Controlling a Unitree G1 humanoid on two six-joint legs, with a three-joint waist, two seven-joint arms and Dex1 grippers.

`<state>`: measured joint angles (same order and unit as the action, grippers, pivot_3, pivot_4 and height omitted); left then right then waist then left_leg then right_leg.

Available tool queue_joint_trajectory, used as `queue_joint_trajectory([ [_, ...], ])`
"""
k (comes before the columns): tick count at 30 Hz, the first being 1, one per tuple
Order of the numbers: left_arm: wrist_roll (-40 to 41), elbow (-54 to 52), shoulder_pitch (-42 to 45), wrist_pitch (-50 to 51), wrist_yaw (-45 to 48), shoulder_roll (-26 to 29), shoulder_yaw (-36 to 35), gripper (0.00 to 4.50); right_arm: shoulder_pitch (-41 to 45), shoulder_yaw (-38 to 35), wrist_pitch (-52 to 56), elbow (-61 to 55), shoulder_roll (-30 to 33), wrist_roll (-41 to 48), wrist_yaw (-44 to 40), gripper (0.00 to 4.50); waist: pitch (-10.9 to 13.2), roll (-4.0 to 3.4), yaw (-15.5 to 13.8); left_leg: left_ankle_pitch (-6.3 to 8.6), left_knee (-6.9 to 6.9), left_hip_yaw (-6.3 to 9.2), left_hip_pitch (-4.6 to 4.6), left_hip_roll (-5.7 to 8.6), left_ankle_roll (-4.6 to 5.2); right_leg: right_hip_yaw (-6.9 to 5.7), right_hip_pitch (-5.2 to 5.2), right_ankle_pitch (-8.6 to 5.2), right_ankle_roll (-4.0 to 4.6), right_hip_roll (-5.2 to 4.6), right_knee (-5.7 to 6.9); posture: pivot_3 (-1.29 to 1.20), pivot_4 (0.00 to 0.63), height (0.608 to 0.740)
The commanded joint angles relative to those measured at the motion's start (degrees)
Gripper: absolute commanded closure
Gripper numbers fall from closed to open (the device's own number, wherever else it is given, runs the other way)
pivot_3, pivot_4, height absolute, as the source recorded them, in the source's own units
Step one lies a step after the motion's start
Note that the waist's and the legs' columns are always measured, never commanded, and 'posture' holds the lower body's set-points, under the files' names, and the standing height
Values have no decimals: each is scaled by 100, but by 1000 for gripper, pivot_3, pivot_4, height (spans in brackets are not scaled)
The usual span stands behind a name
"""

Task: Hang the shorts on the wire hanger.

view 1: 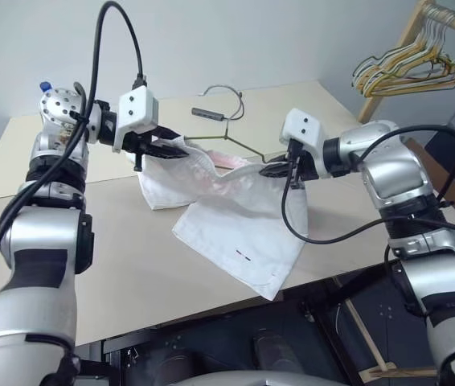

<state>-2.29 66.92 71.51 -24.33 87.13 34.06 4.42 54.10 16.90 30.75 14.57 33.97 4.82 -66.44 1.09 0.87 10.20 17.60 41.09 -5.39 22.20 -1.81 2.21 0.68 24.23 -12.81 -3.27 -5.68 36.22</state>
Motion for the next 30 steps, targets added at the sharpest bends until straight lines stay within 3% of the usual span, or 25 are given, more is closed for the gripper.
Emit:
queue_joint_trajectory([
  [1, -104, 64, 57, -176, -370, 95, -20, 1958, 1, -318, 121, -245, 172, 77, 105, 4376, 0, 0, 0, 0, 0, 0, 0, 0, 0, 0, 0, 0, 0, 0, 0, -124, 0, 740],
  [7, -367, 285, 149, -236, -1269, 393, -45, 3, -280, -580, 472, -670, 526, 197, 186, 4384, 0, 0, 5, 0, -1, 0, 0, 0, 0, 0, 2, 0, 0, 0, -1, -139, 0, 740],
  [13, -43, 401, 275, 65, -2540, 358, -553, 0, -741, -1133, 1617, -1506, 911, 436, 625, 4385, 0, 0, -24, 3, 0, 2, 2, 1, 4, -4, 1, 0, 0, -5, -1, -163, 0, 740],
  [20, 1182, -594, -430, 482, -615, -225, -1069, 0, -1214, -2299, 3785, -2543, 844, 722, 1975, 4385, 0, 0, -36, -13, 7, 0, 7, 1, -22, -7, 1, 0, 0, -8, -1, -213, 0, 740],
  [23, 1410, -1325, -861, 773, -415, -416, -1008, 0, -1313, -2718, 4863, -2728, 806, 698, 2529, 4385, 0, 0, 27, -15, 8, -1, 7, 1, -26, -4, 1, 0, 0, -6, -1, -230, 0, 740],
  [25, 1502, -1749, -1076, 990, -407, -482, -974, 0, -1399, -2740, 5220, -2802, 885, 659, 2800, 4385, 0, 0, 63, -10, 7, 0, 6, 0, -18, -1, 0, 0, 0, -6, -1, -234, 0, 740],
  [30, 1957, -2885, -1589, 1632, -605, -899, -968, 0, -1619, -3601, 6116, -2957, 831, 398, 3638, 4385, -2, -3, 127, 4, 7, 5, 5, 3, 7, 0, -3, 1, -1, -10, -2, -253, 0, 740],
])
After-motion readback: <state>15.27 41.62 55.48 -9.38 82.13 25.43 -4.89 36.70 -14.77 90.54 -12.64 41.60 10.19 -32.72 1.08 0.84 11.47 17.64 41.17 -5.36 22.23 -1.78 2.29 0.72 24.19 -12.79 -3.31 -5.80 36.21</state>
